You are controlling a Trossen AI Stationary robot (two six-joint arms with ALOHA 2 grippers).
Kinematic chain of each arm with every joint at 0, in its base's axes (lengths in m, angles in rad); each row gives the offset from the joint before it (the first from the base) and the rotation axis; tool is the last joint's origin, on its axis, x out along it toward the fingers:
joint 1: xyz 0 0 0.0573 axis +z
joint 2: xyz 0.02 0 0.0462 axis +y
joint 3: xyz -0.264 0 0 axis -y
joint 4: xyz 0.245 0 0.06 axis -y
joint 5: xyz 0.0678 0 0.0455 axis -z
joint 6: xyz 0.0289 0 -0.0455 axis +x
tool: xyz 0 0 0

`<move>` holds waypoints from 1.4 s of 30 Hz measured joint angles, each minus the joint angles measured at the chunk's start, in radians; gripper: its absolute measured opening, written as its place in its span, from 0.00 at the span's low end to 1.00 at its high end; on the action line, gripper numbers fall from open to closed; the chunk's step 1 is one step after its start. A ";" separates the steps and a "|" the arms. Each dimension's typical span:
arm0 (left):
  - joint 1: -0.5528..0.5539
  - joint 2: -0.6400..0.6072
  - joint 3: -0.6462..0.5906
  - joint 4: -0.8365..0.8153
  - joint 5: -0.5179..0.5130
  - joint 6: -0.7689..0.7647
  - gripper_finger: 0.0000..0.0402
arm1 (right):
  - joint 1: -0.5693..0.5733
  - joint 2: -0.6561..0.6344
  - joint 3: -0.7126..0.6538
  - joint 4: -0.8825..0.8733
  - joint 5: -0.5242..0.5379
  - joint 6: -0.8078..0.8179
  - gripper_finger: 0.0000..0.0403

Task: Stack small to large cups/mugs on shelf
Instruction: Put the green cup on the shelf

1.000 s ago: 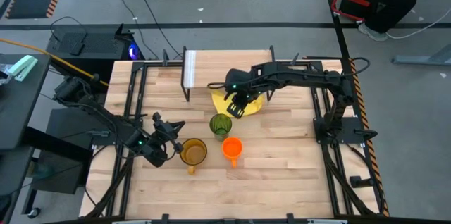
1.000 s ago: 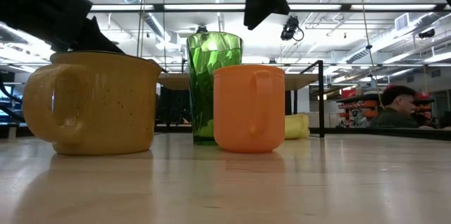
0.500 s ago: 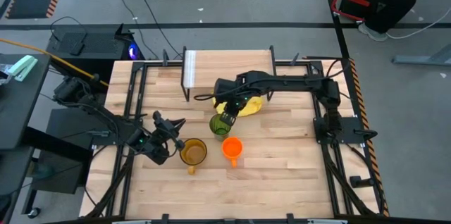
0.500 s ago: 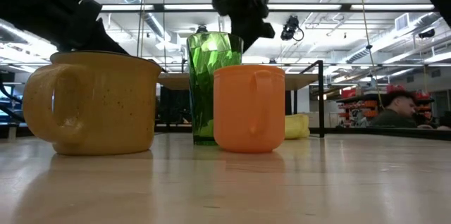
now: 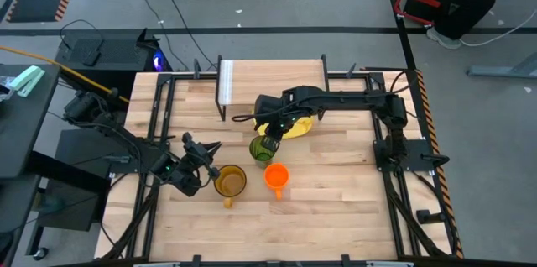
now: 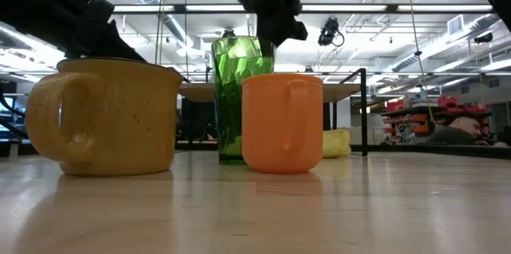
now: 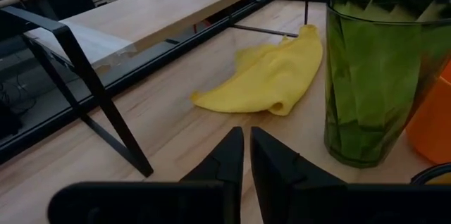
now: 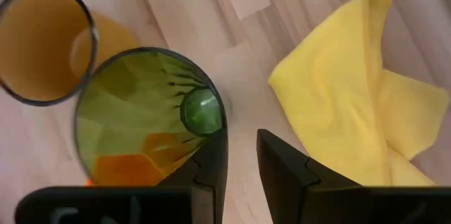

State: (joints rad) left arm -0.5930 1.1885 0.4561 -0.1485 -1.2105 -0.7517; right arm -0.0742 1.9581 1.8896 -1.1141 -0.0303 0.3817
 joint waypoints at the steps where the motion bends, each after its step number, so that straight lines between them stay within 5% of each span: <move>1: 0.000 0.000 0.000 0.001 0.000 0.000 0.08 | 0.001 -0.008 0.000 -0.002 0.000 0.001 0.21; 42: 0.000 0.000 0.000 0.010 0.031 0.004 0.10 | 0.071 0.002 -0.038 0.008 0.034 0.015 0.21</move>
State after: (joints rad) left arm -0.5930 1.1885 0.4564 -0.1387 -1.1797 -0.7479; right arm -0.0033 1.9598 1.8520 -1.1066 0.0040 0.3965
